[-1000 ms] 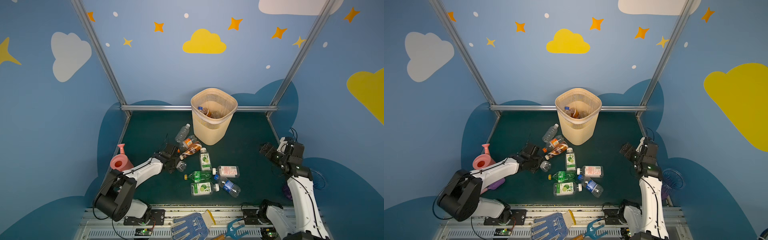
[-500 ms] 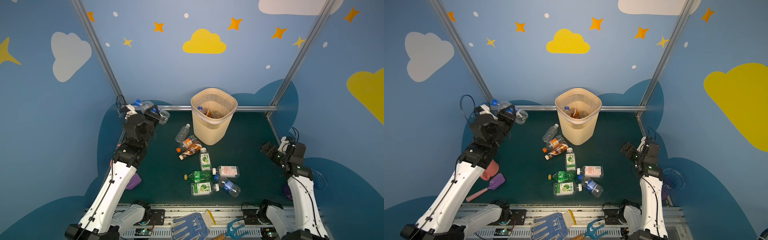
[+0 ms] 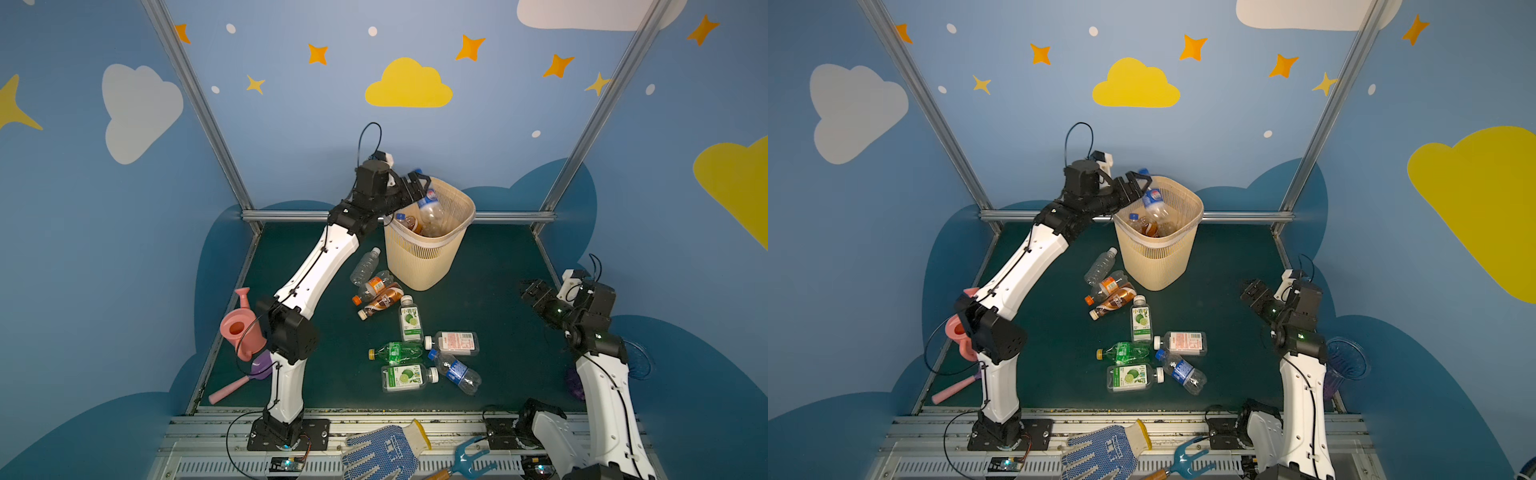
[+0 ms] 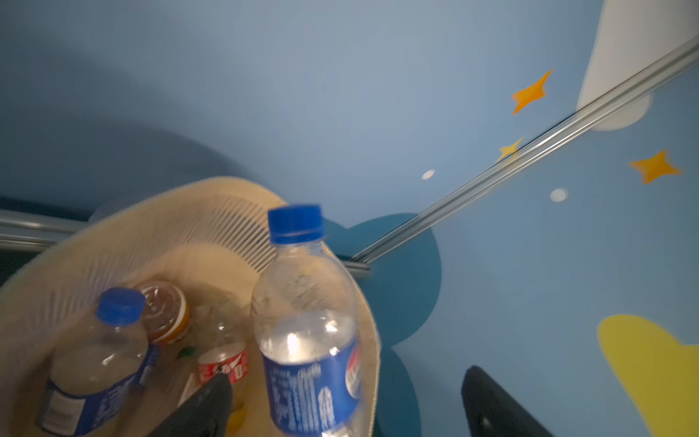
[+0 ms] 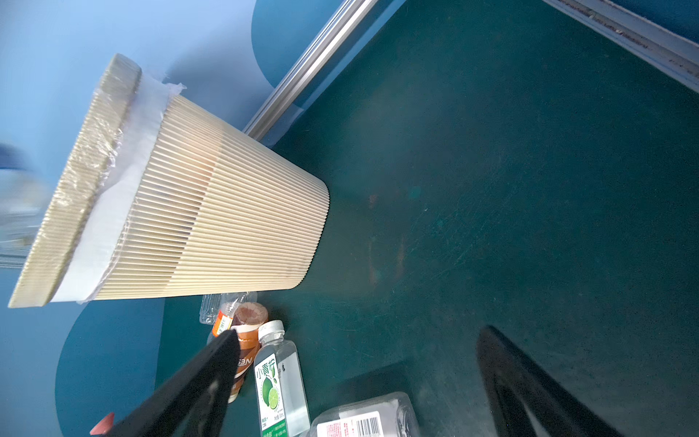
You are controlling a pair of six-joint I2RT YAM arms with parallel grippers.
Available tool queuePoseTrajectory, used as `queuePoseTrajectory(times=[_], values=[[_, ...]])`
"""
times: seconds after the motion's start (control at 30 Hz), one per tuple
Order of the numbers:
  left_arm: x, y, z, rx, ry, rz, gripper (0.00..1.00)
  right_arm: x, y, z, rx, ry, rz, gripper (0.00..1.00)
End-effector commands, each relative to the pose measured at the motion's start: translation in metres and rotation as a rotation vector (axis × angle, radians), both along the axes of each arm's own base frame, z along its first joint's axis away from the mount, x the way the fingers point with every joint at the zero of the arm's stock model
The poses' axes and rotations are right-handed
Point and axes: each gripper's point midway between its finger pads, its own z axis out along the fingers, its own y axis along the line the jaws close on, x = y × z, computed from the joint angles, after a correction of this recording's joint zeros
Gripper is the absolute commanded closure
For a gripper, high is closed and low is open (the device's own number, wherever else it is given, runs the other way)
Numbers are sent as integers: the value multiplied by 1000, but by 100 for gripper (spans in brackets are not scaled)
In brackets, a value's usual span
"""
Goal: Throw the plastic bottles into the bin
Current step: 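Lift the Pepsi bottle with the left gripper over the bin and release it, then lower the left gripper toward the green-labelled bottles nearer the robot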
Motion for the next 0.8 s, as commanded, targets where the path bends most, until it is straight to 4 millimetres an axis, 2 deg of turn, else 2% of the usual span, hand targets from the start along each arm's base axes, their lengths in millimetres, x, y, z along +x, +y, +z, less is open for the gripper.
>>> queuePoseTrajectory(times=[0.0,0.03,0.1,0.2,0.3,0.43,0.67,0.77], values=[[-70,45,154,-19,-369,40,0,-5,1,11,-15,-30,9,3],[-78,48,164,-20,-400,41,0,-5,2,8,-6,-30,10,3],[-90,50,170,-20,-431,28,0,-6,4,2,12,-20,10,3],[-100,54,166,-32,-440,28,0,-8,7,-6,30,6,17,3],[-104,60,146,-30,-424,43,0,-11,8,-8,33,19,16,3],[-110,70,109,12,-369,70,0,-17,13,-12,56,40,30,3],[-130,94,13,129,-203,108,0,-28,25,-37,97,99,39,3],[-142,106,-31,196,-119,122,0,-33,30,-56,110,146,42,3]])
